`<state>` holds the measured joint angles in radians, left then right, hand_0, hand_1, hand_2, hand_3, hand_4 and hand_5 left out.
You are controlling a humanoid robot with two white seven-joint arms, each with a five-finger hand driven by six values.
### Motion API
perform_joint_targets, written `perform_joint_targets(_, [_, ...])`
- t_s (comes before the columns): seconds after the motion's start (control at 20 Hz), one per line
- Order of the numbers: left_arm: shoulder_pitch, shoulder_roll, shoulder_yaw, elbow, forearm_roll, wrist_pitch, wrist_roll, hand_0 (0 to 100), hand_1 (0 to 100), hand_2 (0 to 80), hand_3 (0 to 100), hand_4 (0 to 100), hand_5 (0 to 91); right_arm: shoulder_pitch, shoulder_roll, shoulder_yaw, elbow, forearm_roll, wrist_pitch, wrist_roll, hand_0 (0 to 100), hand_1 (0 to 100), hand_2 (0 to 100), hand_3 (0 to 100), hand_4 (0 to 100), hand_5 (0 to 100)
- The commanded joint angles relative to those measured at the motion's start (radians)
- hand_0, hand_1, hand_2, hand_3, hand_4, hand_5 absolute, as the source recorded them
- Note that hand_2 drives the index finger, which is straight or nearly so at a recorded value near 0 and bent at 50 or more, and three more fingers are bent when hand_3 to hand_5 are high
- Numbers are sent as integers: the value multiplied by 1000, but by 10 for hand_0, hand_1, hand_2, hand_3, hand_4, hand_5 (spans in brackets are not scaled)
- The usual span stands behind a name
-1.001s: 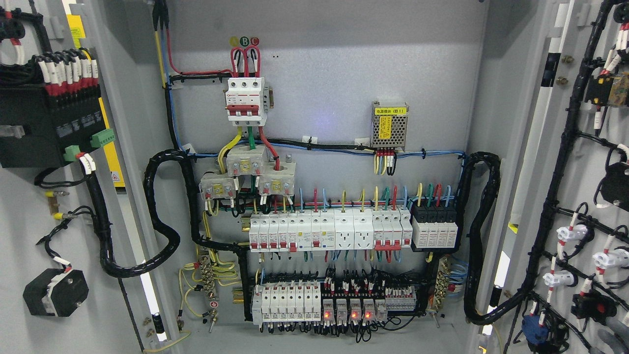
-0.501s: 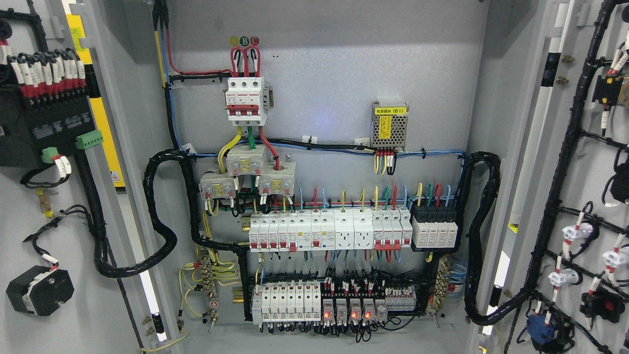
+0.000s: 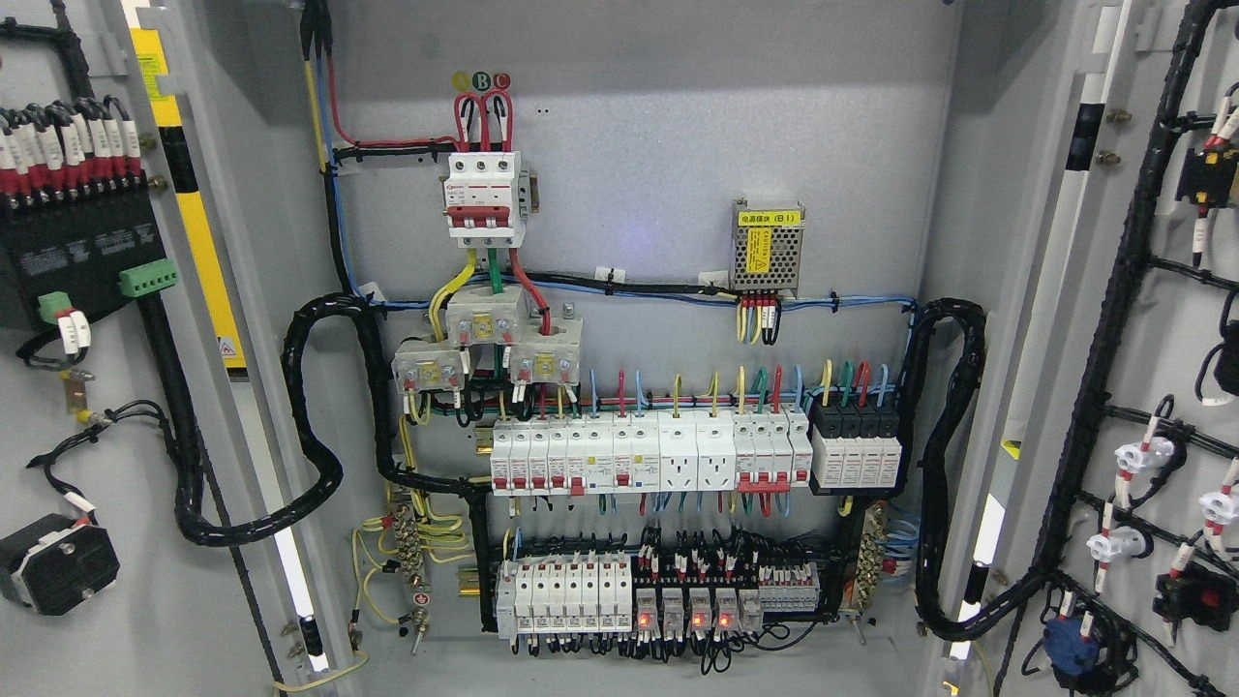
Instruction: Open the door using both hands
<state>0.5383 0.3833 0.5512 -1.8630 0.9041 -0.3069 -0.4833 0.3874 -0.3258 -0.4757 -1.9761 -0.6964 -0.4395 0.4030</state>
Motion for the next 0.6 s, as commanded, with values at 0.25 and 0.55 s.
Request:
perform_joint_targets(0.25, [-20,261,18,208,19,5,-60,0,0,0,0,0,0,-4,-10,-50,59,0,-1,0,242,0,0,0,0,0])
perform_joint_targets(0.55, [-70,287,-19,269,42,58,-61,0,0,0,0,0,0,-5,-30,-57,80,0,-1,0,243,0,0,0,0,0])
